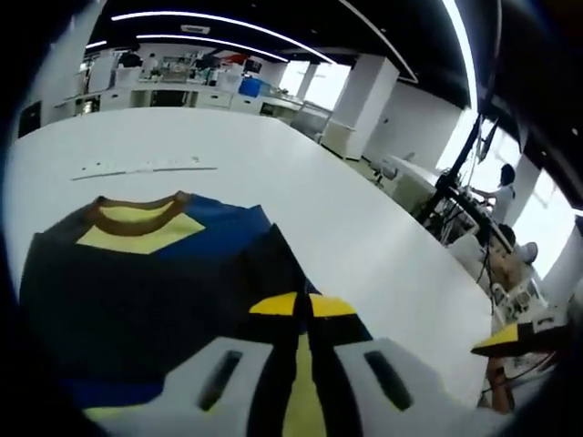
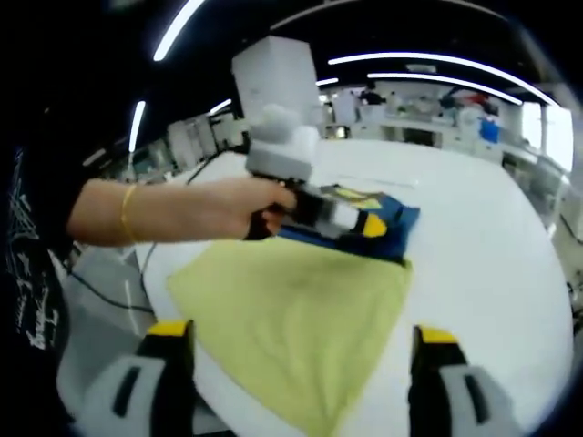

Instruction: Fold the garment on the visible template until the final outline fits inside the template.

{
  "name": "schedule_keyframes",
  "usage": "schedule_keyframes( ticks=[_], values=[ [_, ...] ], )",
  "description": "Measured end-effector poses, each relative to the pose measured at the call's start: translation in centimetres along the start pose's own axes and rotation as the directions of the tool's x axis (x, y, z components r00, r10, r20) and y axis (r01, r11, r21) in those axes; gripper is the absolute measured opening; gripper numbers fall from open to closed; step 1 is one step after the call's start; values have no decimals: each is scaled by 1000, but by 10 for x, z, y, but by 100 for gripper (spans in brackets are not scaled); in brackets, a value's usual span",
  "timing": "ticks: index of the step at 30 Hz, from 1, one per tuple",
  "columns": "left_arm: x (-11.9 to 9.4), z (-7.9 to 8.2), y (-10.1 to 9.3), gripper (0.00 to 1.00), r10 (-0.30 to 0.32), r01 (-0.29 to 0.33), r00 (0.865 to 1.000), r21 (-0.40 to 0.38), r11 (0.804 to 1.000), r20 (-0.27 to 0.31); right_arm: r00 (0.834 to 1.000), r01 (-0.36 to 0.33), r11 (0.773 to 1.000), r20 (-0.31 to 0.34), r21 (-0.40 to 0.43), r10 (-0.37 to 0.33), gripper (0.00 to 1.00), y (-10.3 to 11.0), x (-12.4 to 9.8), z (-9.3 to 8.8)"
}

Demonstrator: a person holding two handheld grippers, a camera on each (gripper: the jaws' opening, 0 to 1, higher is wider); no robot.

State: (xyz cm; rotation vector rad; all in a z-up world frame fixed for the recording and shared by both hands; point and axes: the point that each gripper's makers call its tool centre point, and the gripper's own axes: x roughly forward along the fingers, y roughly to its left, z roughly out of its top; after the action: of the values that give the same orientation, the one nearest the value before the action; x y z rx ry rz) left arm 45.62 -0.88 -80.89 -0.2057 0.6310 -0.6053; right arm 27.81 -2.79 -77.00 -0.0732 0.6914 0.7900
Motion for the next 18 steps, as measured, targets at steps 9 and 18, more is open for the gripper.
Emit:
schedule_keyframes(
  ticks=[9,18],
  values=[
    [-7,-9,-3,14,-23,23,1000,85,996,-8,1000,-11,1000,-4,-1,11,99,4,2,-1],
    [-12,8,-1,50,-39,31,998,142,989,55,999,-32,999,-5,-17,32,99,6,3,2]
  ],
)
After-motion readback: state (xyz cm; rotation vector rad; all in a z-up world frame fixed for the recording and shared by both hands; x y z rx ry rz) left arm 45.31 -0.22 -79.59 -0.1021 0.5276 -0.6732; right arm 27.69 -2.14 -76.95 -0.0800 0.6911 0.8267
